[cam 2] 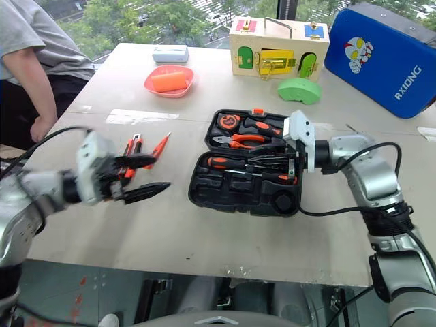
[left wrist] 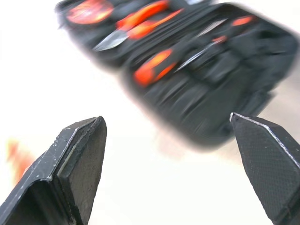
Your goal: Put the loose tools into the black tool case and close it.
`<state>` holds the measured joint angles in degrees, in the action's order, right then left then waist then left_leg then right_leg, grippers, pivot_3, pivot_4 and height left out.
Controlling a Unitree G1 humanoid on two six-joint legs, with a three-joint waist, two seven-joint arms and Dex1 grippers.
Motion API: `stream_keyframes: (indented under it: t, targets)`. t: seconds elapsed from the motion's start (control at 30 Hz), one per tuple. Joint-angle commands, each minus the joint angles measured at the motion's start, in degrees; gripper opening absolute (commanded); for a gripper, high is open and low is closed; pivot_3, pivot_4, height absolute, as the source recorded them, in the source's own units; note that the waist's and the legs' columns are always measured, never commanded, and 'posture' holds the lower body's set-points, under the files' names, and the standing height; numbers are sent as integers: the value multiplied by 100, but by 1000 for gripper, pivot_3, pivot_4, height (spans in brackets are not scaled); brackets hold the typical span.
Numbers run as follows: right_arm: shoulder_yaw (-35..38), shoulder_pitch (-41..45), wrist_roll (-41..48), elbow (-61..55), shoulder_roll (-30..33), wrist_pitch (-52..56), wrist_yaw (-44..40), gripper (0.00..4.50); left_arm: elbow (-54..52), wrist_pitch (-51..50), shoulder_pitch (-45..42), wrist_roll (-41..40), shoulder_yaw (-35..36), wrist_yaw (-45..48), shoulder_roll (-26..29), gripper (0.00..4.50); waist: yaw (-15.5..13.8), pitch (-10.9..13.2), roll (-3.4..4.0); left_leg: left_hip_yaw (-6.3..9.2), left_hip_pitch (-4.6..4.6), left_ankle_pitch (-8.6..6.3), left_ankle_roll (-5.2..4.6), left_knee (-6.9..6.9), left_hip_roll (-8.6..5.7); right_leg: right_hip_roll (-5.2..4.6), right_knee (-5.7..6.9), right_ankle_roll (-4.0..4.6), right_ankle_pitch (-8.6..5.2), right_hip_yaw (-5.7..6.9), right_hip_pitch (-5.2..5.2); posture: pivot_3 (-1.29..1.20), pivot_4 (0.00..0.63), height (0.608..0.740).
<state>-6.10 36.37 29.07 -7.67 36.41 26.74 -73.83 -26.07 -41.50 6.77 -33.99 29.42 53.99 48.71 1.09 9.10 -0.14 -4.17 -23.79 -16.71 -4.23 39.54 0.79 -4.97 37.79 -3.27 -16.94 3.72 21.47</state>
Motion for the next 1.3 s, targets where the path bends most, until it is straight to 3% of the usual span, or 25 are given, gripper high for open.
stream_keyframes:
  t: [0.03, 0.13, 0.17, 0.3, 0.43, 0.6, 0.77, 0.9, 1.03, 1.3]
  targets:
    - [175, 137, 416, -362, 256, 158, -403, 2792, -641, -129, 1251, -79, 1466, -374, -606, 4500, -7, -2, -6, -1, 2, 0, 0, -5, -4, -7, 1, 0, 0, -8, -1, 0, 150, 735]
    - [146, 208, 439, -338, 323, 127, -488, 4228, -918, -34, 2088, -67, 2040, -612, -1125, 4500, -57, -5, -18, 6, 7, 0, 0, -9, -4, -12, 3, 1, 0, -11, -4, 0, 150, 735]
    - [148, 231, 449, -327, 323, 128, -496, 4488, -964, 22, 2262, -38, 2121, -677, -1234, 4500, -81, -6, -19, 11, 9, 0, 0, -8, -4, -17, 5, 2, 0, -6, -7, 0, 150, 735]
    - [137, 301, 438, -368, 297, 152, -453, 4488, -1239, -142, 2642, -74, 2147, -1060, -1480, 4500, -103, -8, -22, 23, 15, 0, 0, -6, -14, -33, 6, 13, 6, 3, -15, 0, 150, 735]
    - [115, 221, 375, -477, 341, 118, -429, 4488, -1352, -746, 2124, -374, 1873, -1473, -1100, 4500, -86, -9, -22, 29, 15, 0, 1, -10, -14, -33, 5, 16, 6, 6, -19, 0, 150, 735]
    - [196, 41, 383, -769, 340, 201, -123, 4488, -874, -1978, 259, -522, 1005, -2364, -113, 4500, -78, -9, -22, 41, 13, 3, 4, -10, -16, -30, 2, 17, 5, 17, -27, 0, 150, 735]
    - [292, -308, 424, -1272, 284, 312, 411, 4488, 687, -2839, -2286, -147, -775, -2856, 412, 4500, -80, -9, -22, 45, 7, 5, 6, -9, -22, -17, 2, 14, 6, 20, -26, 0, 150, 735]
    - [378, -514, 495, -1566, 312, 423, 685, 4488, 1898, -2505, -3437, 508, -2051, -2670, 549, 4500, -32, -9, -25, 33, 8, 6, 8, -19, -26, 2, 13, 10, 6, 22, -14, 0, 150, 735]
    - [479, -676, 590, -1779, 384, 523, 865, 4488, 2862, -2131, -4204, 908, -2809, -2360, 341, 4500, -39, -8, -28, 17, -3, 9, 13, -21, -26, 29, 12, 8, 5, 14, 8, 0, 150, 735]
    - [615, -918, 849, -2156, 454, 756, 1226, 4488, 4081, -1173, -4888, 1690, -3583, -1900, -148, 4500, -85, -8, -30, 10, -1, 10, 13, -9, -26, 27, 15, 6, 5, 9, 11, 0, 150, 735]
